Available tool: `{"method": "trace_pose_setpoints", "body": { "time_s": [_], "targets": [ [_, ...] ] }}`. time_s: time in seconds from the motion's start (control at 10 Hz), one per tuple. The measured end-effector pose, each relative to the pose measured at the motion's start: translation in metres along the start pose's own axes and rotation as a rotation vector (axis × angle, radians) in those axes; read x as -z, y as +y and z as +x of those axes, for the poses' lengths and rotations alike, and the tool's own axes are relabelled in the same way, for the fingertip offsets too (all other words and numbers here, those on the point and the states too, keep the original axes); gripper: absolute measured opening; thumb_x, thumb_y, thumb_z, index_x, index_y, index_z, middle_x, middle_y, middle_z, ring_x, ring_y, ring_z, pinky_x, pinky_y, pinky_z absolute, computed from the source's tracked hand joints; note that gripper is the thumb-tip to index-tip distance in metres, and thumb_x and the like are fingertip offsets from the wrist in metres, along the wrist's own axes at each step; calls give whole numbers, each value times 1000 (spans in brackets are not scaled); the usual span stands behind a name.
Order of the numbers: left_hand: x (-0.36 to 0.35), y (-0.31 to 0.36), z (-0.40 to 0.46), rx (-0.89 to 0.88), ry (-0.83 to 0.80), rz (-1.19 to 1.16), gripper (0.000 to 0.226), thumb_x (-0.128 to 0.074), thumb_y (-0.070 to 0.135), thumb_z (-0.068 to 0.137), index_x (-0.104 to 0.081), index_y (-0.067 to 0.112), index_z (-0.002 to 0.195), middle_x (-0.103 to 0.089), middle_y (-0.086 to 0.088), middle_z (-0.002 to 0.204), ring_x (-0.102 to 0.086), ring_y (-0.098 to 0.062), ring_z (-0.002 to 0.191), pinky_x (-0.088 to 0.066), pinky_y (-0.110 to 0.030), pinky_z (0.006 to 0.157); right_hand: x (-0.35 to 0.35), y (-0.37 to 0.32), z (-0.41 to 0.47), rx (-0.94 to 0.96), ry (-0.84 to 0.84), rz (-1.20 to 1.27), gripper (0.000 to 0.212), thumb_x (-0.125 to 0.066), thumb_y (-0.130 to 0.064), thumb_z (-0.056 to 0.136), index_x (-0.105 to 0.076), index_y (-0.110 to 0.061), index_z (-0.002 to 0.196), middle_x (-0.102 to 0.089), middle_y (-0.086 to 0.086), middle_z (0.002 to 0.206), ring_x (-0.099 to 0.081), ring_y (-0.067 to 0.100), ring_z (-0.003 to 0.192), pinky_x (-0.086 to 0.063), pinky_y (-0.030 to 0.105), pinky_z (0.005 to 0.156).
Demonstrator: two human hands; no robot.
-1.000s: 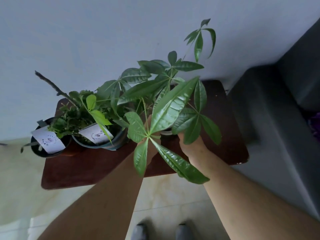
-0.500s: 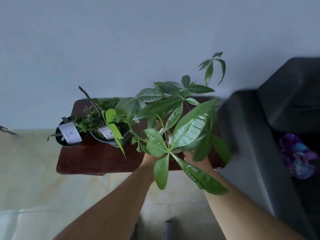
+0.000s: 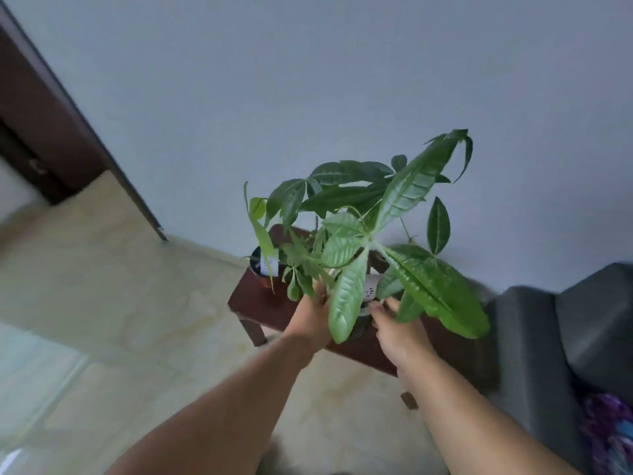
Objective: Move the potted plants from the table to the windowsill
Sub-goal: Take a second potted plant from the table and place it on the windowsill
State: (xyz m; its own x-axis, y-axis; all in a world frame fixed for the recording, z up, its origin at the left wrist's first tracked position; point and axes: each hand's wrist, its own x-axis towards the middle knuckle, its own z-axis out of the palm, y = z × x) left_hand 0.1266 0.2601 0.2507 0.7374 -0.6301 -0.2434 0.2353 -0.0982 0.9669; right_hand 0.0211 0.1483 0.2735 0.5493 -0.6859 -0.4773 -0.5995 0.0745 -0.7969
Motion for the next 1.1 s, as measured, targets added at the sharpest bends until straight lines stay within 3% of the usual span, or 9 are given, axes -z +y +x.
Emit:
{"method": "trace_pose_setpoints", "body": {
  "time_s": [0.1, 0.2, 0.3, 0.4, 0.6, 0.7, 0.8, 0.9, 1.1],
  "targets": [
    [44, 15, -11, 23, 93, 115, 28, -50, 37, 97, -60, 37, 123, -70, -4, 123, -64, -28, 120, -50, -51, 103, -30, -31, -11, 110, -71, -80, 43, -54, -45, 95, -60, -23, 132, -57, -3, 139, -53, 20, 129, -42, 44, 113],
    [111, 46, -46, 14, 313, 137, 25, -47, 45, 98, -55, 46, 122, -67, 7, 126, -62, -18, 118, -48, -45, 106, -94, -78, -31, 233, -239, -110, 47, -57, -50, 90, -61, -29, 132, -60, -4, 139, -57, 20, 126, -44, 50, 112],
    [186, 47, -72, 56, 472, 67, 57, -46, 57, 87, -43, 43, 142, -58, 2, 142, -57, -23, 128, -48, -46, 107, -169, -104, -43, 326, -337, -221, 39, -56, -62, 83, -62, -29, 105, -63, -11, 122, -58, 15, 117, -46, 53, 110],
    [245, 49, -98, 62, 589, -39, 51, -49, 44, 91, -49, 30, 139, -63, -7, 135, -63, -29, 122, -53, -50, 102, -229, -126, -69, 385, -440, -197, 20, -61, -43, 92, -67, -25, 98, -69, -7, 112, -63, 19, 106, -51, 45, 101],
    [386, 49, -171, -98, 798, -263, 35, -56, 28, 93, -63, 30, 127, -70, -10, 122, -66, -28, 115, -49, -60, 104, -362, -177, -153, 422, -735, -220, 8, -55, -1, 101, -61, 3, 99, -64, 13, 87, -59, 24, 79, -44, 6, 52],
    [452, 58, -218, -133, 907, -320, 27, -60, 32, 86, -73, 44, 105, -76, 3, 108, -68, -27, 110, -56, -50, 96, -441, -206, -214, 323, -891, -165, 11, -49, 5, 102, -55, -1, 95, -50, 2, 73, -49, 9, 59, -38, 4, 39],
    [503, 79, -264, -126, 975, -307, 18, -71, 32, 84, -70, 31, 102, -72, 6, 91, -71, -4, 84, -54, -12, 65, -504, -211, -242, 335, -999, -290, 18, -58, -5, 99, -66, -10, 84, -66, 5, 80, -60, 10, 65, -47, 10, 46],
    [535, 89, -294, -122, 962, -278, 18, -46, 2, 103, -58, 15, 99, -59, 1, 86, -62, 12, 52, -44, -3, 49, -556, -218, -264, 372, -1051, -316, 15, -67, -17, 93, -74, -24, 82, -77, 2, 96, -67, 10, 79, -51, 24, 61],
    [637, 54, -302, -48, 1139, -245, 26, -59, 18, 97, -71, 9, 117, -76, -9, 107, -74, -25, 96, -62, -40, 77, -650, -242, -292, 377, -1153, -377, 27, -63, -11, 96, -66, -33, 80, -72, -7, 93, -65, 8, 83, -49, 22, 67]
  ]
}}
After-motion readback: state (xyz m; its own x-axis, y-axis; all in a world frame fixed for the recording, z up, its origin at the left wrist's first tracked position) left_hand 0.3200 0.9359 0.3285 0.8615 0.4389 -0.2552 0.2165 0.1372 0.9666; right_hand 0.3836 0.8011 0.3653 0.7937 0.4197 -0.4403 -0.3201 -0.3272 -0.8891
